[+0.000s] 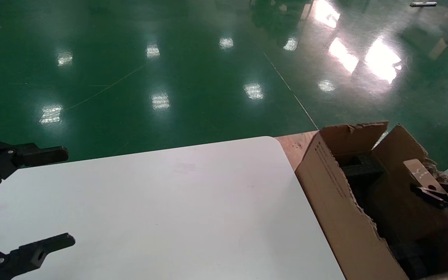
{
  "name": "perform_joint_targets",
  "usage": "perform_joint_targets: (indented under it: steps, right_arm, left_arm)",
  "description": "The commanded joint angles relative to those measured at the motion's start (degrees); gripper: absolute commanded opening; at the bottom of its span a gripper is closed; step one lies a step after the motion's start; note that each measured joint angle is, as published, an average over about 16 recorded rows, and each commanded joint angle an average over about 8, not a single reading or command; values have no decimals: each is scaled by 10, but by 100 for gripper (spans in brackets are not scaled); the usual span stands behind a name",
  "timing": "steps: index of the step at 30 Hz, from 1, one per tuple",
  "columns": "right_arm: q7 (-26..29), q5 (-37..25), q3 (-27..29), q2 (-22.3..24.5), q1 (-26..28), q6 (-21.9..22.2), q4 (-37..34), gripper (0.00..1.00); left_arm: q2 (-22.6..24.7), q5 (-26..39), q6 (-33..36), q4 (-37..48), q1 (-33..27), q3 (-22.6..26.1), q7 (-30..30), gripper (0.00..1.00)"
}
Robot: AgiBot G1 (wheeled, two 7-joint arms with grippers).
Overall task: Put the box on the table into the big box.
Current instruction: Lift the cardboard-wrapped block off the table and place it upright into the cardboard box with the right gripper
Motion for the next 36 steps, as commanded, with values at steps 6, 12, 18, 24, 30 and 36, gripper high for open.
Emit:
perform_joint_targets:
  steps: [6, 12, 18, 24, 30, 36]
  right_arm:
    - [4, 14, 0, -3, 19, 26, 42, 0]
    - [15, 9, -2, 7, 18, 29, 54, 0]
    - [23, 1, -2, 17, 6, 17, 49, 0]
    - [20, -3, -3, 18, 2, 10, 41, 0]
    - [12, -3, -6, 15, 4, 13, 37, 0]
    - [11, -9, -12, 13, 5, 16, 32, 34]
  left_arm:
    - [0, 0, 0, 0, 0, 0, 0, 100]
    - [0, 0, 0, 0, 0, 0, 0, 100]
    - [0, 0, 0, 0, 0, 0, 0, 100]
    - [0, 0, 0, 0, 0, 1, 0, 100]
    - [0, 0, 0, 0, 0, 1, 0, 100]
    - [0, -1, 0, 0, 0, 1, 0, 100]
